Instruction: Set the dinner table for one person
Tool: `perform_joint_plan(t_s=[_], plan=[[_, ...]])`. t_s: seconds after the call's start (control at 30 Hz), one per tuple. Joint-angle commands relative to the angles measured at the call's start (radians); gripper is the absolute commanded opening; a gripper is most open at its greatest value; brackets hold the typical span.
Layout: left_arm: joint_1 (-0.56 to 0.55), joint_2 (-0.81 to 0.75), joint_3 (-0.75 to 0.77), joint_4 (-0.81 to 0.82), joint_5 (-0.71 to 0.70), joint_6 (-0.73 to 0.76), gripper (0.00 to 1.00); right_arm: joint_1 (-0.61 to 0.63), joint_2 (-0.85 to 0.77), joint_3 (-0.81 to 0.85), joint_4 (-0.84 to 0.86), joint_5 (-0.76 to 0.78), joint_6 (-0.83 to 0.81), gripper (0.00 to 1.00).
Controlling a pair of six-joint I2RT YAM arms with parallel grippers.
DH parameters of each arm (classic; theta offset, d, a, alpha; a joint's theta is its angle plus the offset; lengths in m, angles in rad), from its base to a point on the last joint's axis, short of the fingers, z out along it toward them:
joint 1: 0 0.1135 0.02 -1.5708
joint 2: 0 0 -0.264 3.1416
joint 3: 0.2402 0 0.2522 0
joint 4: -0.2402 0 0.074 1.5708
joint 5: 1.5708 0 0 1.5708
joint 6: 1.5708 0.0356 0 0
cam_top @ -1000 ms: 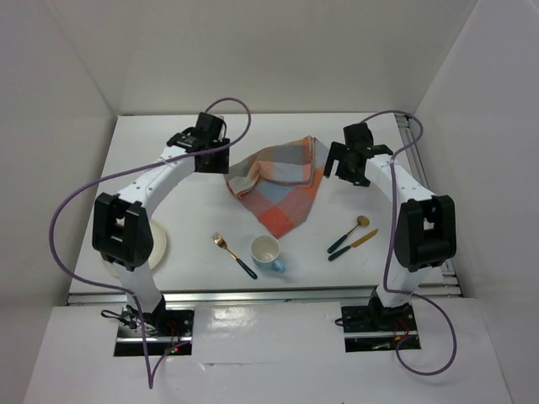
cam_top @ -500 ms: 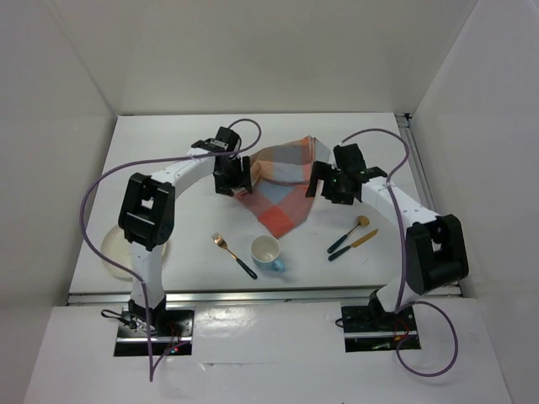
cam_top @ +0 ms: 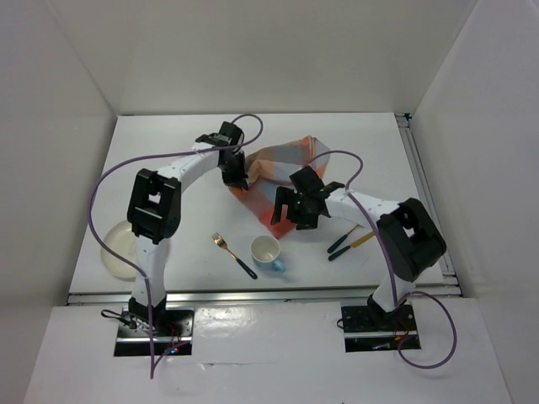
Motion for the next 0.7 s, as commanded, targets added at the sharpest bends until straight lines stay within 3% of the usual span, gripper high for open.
perform_joint_plan(t_s=[0.0,0.23,0.27,0.37,0.47,0.67], plan=[[0.003,-0.054,0.070,-0.033,0.004,0.028,0.00,0.027,0.054,0.034,0.006,0.080,0.092,0.97],[0.003,-0.084,0.088,-0.052,0.035,0.046,0.00,0.027,0.131,0.034,0.049,0.108,0.177,0.83],[0.003,-0.095,0.088,-0.052,0.035,0.047,0.00,0.027,0.151,0.034,0.063,0.117,0.186,0.75],[0.012,-0.095,0.127,-0.061,0.055,0.047,0.00,0.027,0.189,0.063,0.081,0.148,0.195,0.32],[0.012,-0.106,0.192,-0.082,0.064,0.047,0.00,0.007,0.209,0.148,0.028,0.212,0.195,0.00],[0.091,-0.115,0.376,-0.139,0.053,0.011,0.00,-0.123,0.209,0.392,-0.106,0.350,0.043,0.00]])
